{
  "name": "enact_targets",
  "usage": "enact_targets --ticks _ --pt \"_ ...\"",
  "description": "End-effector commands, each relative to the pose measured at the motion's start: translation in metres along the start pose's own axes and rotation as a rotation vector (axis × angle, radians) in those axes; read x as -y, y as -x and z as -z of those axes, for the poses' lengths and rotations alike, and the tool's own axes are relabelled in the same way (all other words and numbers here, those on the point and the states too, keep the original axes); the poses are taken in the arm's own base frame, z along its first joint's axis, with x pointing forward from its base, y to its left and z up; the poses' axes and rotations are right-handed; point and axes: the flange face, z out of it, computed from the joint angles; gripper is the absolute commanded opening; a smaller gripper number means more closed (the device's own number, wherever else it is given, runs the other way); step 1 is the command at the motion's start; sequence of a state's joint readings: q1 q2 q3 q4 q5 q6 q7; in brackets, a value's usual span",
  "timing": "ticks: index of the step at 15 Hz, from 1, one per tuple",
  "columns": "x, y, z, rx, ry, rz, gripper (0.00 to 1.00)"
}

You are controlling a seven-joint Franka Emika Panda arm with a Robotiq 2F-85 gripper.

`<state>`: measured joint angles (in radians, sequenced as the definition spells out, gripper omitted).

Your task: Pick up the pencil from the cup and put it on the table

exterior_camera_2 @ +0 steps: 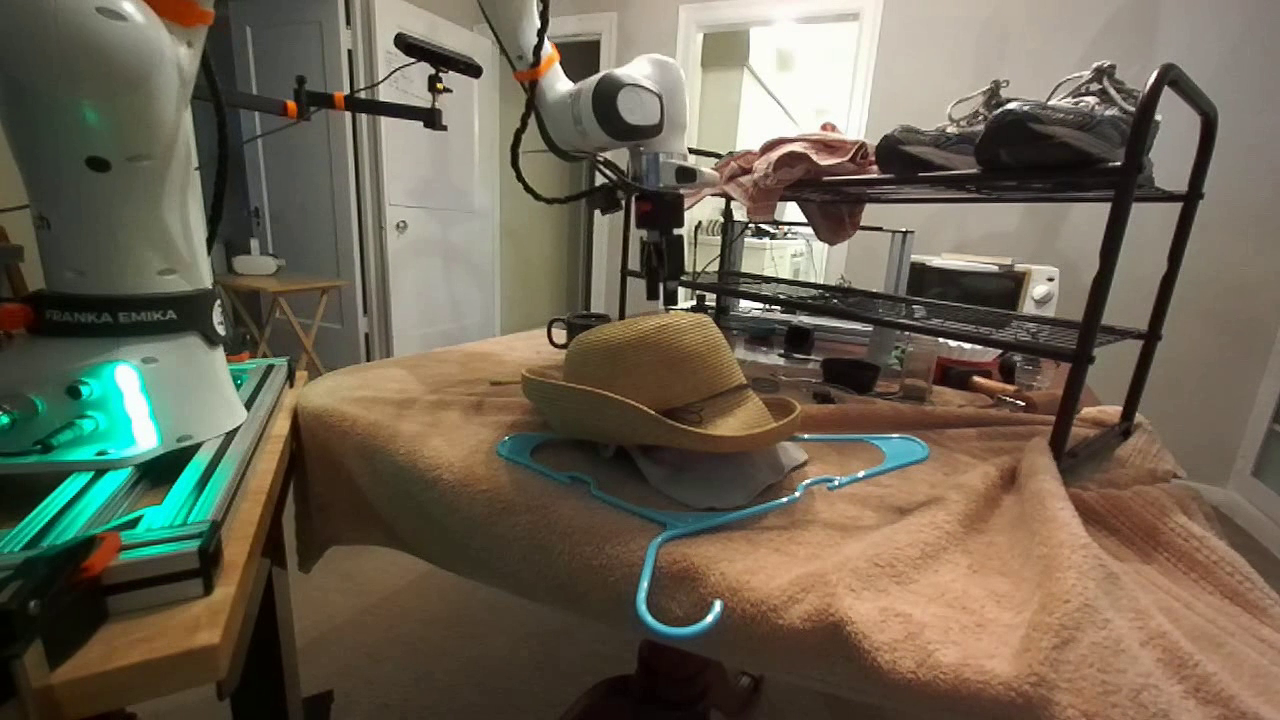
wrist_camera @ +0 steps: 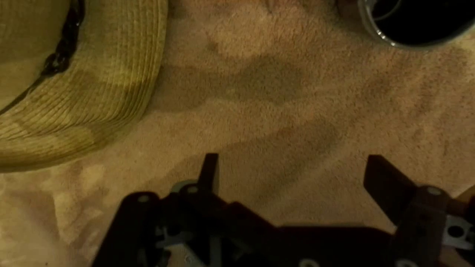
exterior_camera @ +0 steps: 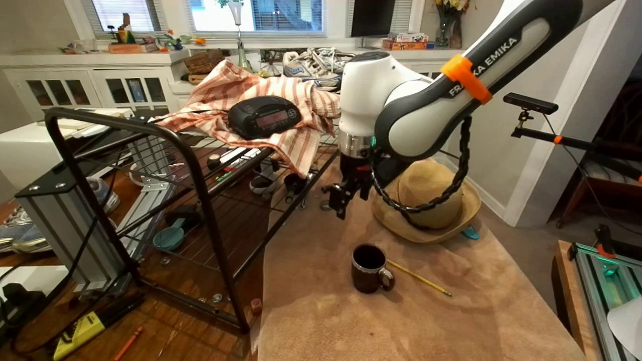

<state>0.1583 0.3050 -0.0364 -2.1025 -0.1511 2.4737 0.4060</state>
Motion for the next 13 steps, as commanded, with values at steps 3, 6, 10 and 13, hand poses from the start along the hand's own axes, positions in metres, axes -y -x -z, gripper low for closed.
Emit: enact_targets --ticks 3,6,10,13 --pt "-0.018 0.004 0.08 0.0 0.017 0.147 1.0" --pt "-0.023 0.007 0.131 0.018 0.019 0.211 1.0" --pt "-0.023 0.01 0.154 0.065 0.017 0.196 1.0" --pt "-0.022 0.013 0.167 0.073 0.008 0.199 1.0"
